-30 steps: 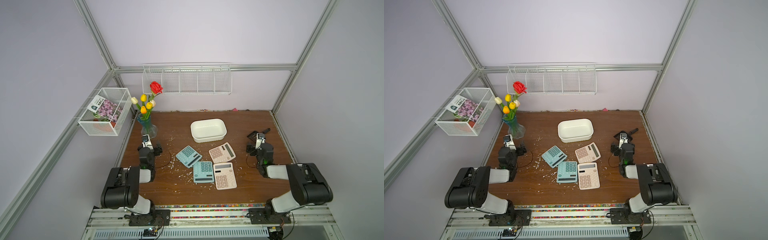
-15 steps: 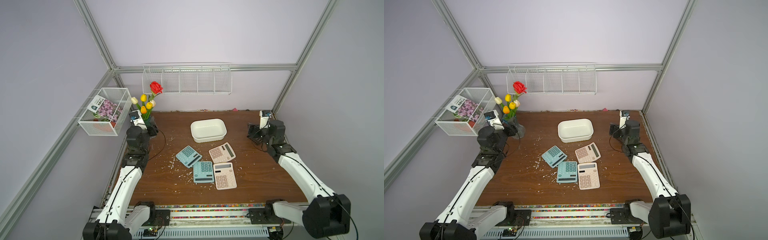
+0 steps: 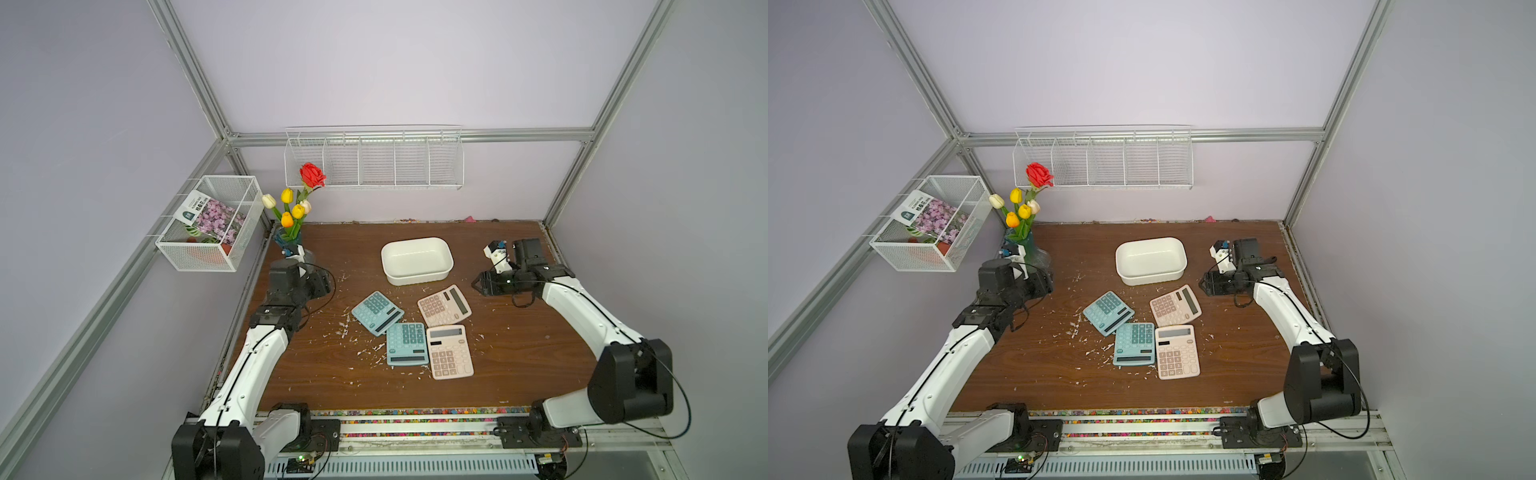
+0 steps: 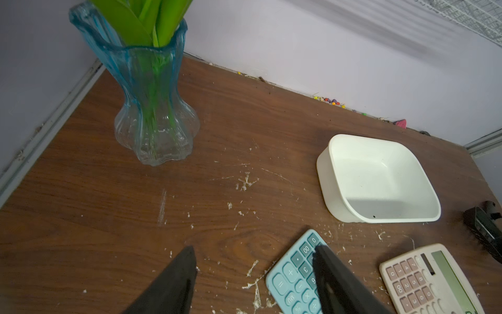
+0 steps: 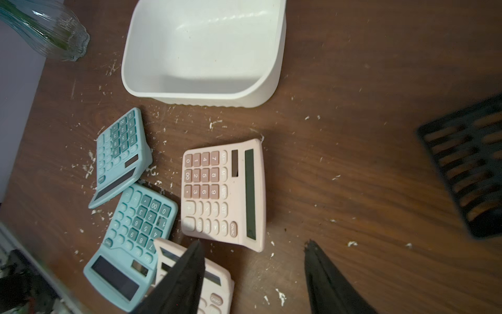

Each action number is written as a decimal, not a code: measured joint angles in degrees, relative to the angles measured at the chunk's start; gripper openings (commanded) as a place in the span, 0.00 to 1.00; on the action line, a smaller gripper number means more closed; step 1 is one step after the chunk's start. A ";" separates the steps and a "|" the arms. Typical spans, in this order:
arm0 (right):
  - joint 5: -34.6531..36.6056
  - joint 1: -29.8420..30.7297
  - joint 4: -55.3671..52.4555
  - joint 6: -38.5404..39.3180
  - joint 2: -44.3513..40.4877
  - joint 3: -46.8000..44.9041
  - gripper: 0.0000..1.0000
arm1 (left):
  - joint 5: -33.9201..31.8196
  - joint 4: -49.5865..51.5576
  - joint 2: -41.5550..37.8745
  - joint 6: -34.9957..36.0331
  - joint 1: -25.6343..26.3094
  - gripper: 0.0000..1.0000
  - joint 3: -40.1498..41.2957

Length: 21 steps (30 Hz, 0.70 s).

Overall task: Put the calculator in the storage box
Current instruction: Pick up the calculator at the center of the board.

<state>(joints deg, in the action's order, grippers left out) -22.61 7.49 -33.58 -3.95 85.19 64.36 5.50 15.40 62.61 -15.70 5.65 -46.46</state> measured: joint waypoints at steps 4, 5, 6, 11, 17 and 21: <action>-4.15 0.00 -1.49 0.55 4.52 1.70 0.52 | 1.05 -0.09 0.57 -0.39 0.00 0.70 0.07; -5.01 0.00 -1.79 0.59 5.53 2.10 0.52 | 1.25 -0.11 0.70 -0.50 0.00 0.70 0.07; -5.97 0.00 -2.01 0.74 6.73 2.56 0.51 | 1.49 -0.11 0.90 -0.57 0.00 0.70 0.07; -8.55 0.04 -2.27 1.27 11.32 3.58 0.49 | 2.25 -0.11 2.01 -0.74 0.00 0.69 0.09; -9.20 0.04 -2.54 1.88 15.06 3.76 0.47 | 2.54 -0.11 2.47 -0.76 0.00 0.68 0.09; -9.46 0.04 -2.38 1.86 16.59 4.04 0.46 | 2.51 -0.13 2.60 -0.76 0.00 0.68 0.09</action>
<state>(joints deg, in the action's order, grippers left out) -32.08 7.53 -35.97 -2.09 101.78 68.40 8.01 15.27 65.21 -16.47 5.65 -46.37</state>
